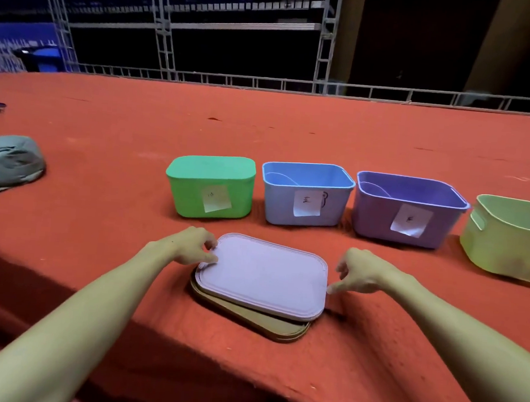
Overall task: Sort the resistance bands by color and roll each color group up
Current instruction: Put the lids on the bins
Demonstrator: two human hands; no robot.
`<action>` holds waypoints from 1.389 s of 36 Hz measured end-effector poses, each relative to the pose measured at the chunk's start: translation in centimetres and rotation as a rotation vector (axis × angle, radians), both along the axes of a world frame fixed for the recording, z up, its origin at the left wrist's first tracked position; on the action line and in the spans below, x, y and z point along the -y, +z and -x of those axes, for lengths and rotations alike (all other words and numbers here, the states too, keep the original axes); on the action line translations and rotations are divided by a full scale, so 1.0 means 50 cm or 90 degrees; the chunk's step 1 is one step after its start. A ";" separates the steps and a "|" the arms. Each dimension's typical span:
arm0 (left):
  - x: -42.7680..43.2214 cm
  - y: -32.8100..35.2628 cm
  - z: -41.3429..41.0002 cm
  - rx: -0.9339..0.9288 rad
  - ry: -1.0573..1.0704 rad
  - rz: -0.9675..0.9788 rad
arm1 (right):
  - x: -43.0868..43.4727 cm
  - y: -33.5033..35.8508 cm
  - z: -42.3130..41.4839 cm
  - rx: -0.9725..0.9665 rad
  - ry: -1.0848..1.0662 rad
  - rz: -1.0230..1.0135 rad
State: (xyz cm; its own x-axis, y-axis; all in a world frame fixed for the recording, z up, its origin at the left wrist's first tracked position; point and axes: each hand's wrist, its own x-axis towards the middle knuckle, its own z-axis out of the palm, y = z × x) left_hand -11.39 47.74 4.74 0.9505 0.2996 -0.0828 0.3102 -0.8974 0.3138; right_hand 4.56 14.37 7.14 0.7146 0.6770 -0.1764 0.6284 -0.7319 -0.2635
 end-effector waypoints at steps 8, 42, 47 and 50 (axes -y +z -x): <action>0.014 0.014 -0.014 -0.016 0.064 0.041 | -0.020 -0.039 0.015 -0.073 -0.051 -0.031; 0.156 0.165 -0.108 0.411 0.155 0.615 | 0.077 0.138 -0.059 -0.106 -0.191 -0.631; 0.144 0.167 -0.115 0.322 0.066 0.623 | 0.116 0.166 -0.068 -0.092 -0.057 -0.561; 0.135 0.173 -0.126 0.264 0.032 0.593 | 0.124 0.182 -0.077 -0.109 0.000 -0.501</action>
State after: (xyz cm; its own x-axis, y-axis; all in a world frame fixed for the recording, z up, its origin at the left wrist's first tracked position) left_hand -5.08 41.01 13.40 0.9453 0.3248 0.0297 0.0484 -0.2300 0.9720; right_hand 8.40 8.18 16.22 0.7211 0.6481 0.2447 0.5321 -0.2920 -0.7947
